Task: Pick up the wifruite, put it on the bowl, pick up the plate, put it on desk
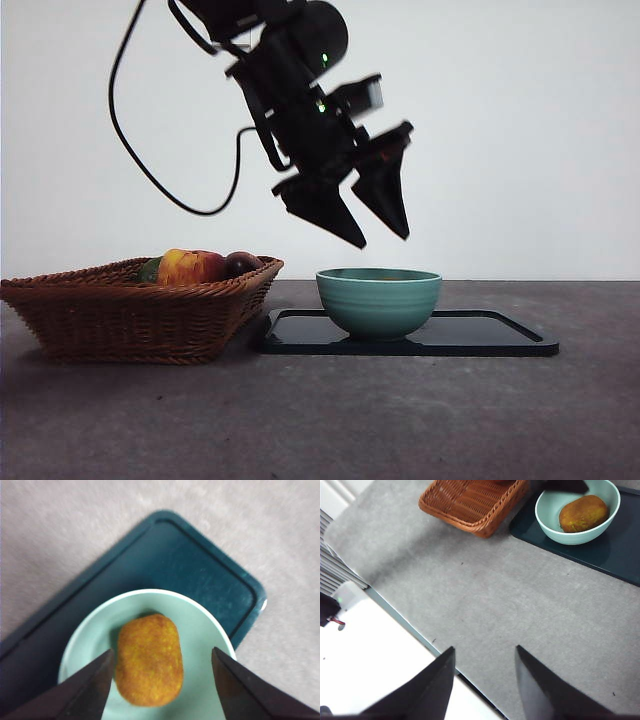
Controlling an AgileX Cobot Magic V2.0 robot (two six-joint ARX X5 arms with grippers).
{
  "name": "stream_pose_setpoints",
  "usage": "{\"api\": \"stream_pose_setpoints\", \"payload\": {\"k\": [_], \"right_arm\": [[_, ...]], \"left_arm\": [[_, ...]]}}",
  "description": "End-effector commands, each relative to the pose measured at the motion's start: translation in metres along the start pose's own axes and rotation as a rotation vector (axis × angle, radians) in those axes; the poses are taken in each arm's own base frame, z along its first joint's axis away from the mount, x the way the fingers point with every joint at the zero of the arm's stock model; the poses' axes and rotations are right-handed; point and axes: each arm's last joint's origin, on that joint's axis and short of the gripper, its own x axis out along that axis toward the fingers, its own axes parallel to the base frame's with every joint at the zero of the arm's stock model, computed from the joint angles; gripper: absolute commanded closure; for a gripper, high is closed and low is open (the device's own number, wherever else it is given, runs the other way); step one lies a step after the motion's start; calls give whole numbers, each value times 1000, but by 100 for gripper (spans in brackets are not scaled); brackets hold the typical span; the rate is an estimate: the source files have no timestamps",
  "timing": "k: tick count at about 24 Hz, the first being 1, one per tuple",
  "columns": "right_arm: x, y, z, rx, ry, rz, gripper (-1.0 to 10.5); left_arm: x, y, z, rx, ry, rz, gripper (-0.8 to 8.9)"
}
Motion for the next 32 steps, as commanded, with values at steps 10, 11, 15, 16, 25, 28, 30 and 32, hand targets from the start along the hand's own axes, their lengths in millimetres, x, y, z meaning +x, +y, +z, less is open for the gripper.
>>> {"api": "stream_pose_setpoints", "payload": {"k": [10,11,15,16,25,28,30,32], "right_arm": [[-2,0,-2,21,33,-3,756],[-2,0,-2,21,33,-3,756],[-2,1,-2,21,33,-2,756],[-2,0,-2,21,33,-3,756],[-2,1,-2,20,32,-3,756],[-2,1,-2,20,32,-3,756],[-2,0,-2,20,32,-3,756],[-2,0,-2,17,32,-3,756]], "left_arm": [[27,-5,-2,91,19,43,503],[27,-5,-2,91,20,42,502],[38,-3,-8,88,48,41,501],[40,-3,-10,84,57,40,501],[49,-5,-14,93,71,44,501],[52,-5,-16,90,81,43,501],[52,-5,-16,91,82,42,501],[52,-7,-16,93,82,40,504]]}}
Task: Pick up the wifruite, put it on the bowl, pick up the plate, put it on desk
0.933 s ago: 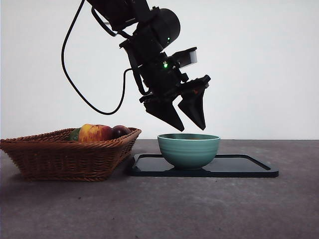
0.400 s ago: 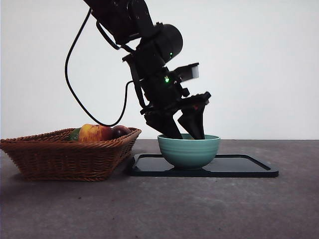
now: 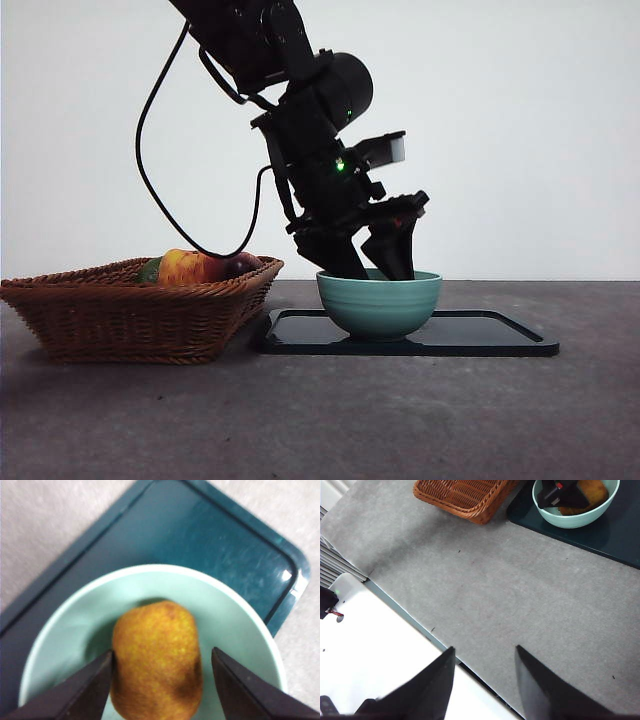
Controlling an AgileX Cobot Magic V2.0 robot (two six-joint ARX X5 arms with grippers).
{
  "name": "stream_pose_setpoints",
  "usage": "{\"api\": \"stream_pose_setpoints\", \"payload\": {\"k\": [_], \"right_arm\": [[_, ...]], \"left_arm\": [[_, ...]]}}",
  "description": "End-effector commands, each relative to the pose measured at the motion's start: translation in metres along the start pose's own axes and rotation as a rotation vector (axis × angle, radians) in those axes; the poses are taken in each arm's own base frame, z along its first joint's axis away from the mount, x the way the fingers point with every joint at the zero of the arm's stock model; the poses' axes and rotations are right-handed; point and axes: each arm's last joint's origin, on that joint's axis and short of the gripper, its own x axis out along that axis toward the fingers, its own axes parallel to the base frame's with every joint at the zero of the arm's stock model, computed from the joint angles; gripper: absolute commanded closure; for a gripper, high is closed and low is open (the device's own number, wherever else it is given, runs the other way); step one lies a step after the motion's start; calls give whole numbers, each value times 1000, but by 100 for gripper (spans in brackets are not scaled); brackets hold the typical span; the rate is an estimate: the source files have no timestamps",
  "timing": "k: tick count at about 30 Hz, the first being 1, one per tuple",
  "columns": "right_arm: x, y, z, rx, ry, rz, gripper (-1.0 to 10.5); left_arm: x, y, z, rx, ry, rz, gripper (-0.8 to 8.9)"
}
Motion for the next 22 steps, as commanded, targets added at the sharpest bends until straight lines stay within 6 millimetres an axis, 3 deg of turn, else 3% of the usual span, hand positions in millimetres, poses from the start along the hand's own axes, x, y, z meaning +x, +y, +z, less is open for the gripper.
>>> {"api": "stream_pose_setpoints", "payload": {"k": [1,8,22], "right_arm": [[-1,2,2,-2,-9,9,756],[-1,2,2,-2,-9,9,756],[-1,1,2,-3,-11,2,756]], "left_arm": [[10,-4,2,19,3,-5,507],[10,-5,2,20,7,3,638],[-2,-4,8,17,-18,10,668]]}}
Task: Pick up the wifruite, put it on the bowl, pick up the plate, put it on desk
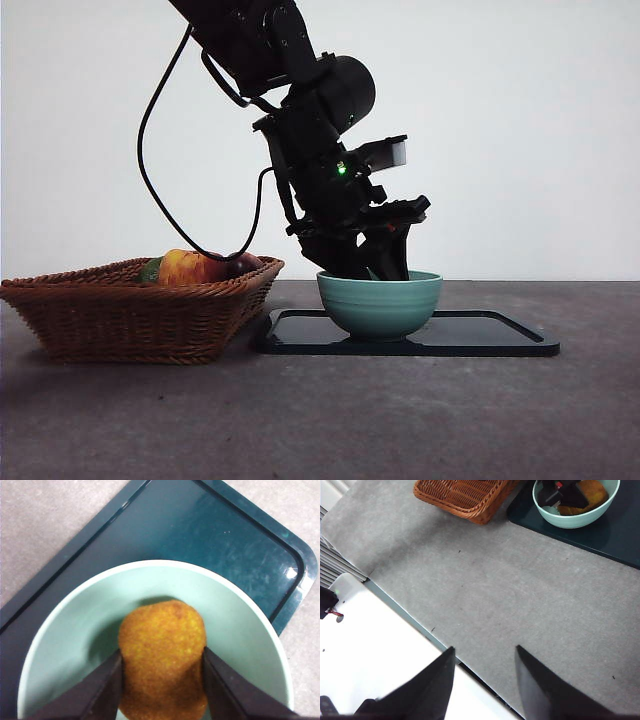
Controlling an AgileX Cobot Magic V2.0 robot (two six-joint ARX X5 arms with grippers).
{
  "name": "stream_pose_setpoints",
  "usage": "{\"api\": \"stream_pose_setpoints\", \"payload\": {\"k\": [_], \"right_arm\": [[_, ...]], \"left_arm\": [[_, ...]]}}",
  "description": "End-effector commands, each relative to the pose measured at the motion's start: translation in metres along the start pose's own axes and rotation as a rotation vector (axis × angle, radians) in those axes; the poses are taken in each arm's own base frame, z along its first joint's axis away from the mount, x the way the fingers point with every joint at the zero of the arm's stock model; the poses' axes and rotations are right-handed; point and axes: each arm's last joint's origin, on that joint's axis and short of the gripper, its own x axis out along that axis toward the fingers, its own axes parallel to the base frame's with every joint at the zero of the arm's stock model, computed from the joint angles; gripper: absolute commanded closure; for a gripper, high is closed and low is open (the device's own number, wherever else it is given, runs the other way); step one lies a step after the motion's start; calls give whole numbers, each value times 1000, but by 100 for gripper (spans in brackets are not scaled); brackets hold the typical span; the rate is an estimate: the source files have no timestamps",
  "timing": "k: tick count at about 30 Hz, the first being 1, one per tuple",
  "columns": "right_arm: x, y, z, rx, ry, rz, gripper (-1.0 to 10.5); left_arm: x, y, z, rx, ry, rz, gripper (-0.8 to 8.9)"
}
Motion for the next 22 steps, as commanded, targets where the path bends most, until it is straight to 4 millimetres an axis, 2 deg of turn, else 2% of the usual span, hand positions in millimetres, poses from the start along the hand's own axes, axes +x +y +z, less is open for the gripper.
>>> {"api": "stream_pose_setpoints", "payload": {"k": [1,5,8,15,22], "right_arm": [[-1,1,2,-4,-11,4,756],[-1,2,2,-7,-13,5,756],[-1,2,3,-9,-18,6,756],[-1,2,4,-15,-32,10,756],[-2,3,6,-21,-54,16,756]], "left_arm": [[-8,-3,10,15,-34,-1,668],[-31,-2,19,11,-85,12,667],[-56,-3,28,-1,-141,22,667],[-132,-7,43,-65,-280,44,667],[-207,-10,37,-220,-343,72,667]]}}
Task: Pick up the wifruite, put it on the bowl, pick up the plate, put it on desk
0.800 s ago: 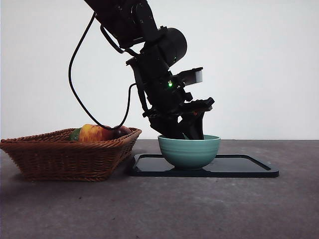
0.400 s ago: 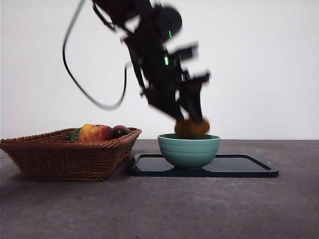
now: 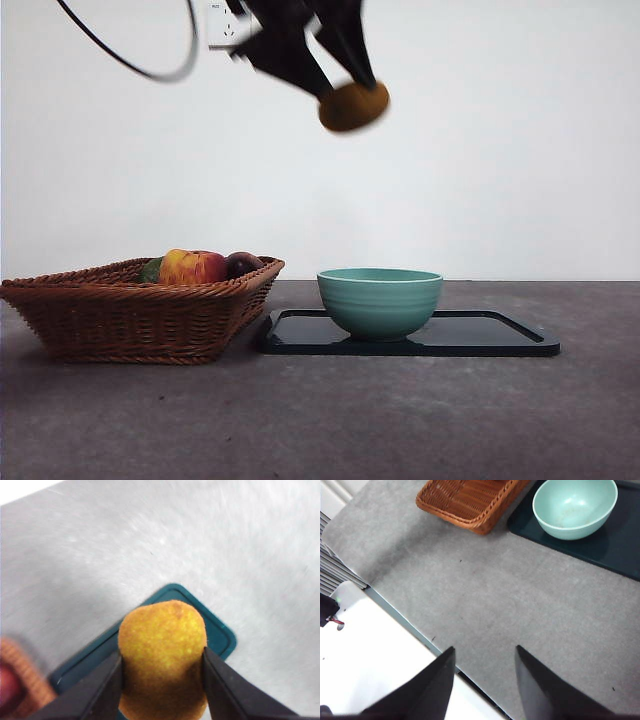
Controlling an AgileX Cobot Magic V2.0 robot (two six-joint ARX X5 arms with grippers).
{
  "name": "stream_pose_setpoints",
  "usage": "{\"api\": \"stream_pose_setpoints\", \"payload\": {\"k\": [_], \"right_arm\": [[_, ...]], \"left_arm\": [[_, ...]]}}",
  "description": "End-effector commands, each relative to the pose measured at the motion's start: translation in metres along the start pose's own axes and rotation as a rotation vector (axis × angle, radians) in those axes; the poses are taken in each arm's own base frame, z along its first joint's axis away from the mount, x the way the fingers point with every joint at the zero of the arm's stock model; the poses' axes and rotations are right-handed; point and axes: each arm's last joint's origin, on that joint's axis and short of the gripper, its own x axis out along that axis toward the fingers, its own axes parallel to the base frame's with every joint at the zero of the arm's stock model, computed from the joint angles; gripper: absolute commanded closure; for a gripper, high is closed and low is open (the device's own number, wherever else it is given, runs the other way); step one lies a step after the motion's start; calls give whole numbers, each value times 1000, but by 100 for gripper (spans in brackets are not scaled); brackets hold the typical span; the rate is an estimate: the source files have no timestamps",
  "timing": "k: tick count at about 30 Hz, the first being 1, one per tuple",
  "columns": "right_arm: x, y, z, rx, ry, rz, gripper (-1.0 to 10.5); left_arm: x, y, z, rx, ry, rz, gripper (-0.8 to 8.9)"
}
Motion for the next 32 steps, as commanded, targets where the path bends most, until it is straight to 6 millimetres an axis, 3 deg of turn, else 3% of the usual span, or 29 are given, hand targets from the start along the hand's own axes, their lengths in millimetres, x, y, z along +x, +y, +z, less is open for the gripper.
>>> {"api": "stream_pose_setpoints", "payload": {"k": [1,7,13,24,32], "right_arm": [[-1,2,3,-12,-24,12,756],[-1,2,4,-22,-27,13,756],[-1,2,4,-30,-28,12,756],[-1,2,4,-48,-30,5,756],[-1,2,4,-48,-30,5,756]], "left_arm": [[-28,0,10,-103,-46,44,667],[-68,8,5,-185,-21,213,667],[-76,18,-11,-261,26,277,667],[-39,30,-74,-360,136,441,668],[-11,51,-127,-425,175,502,668]]}}
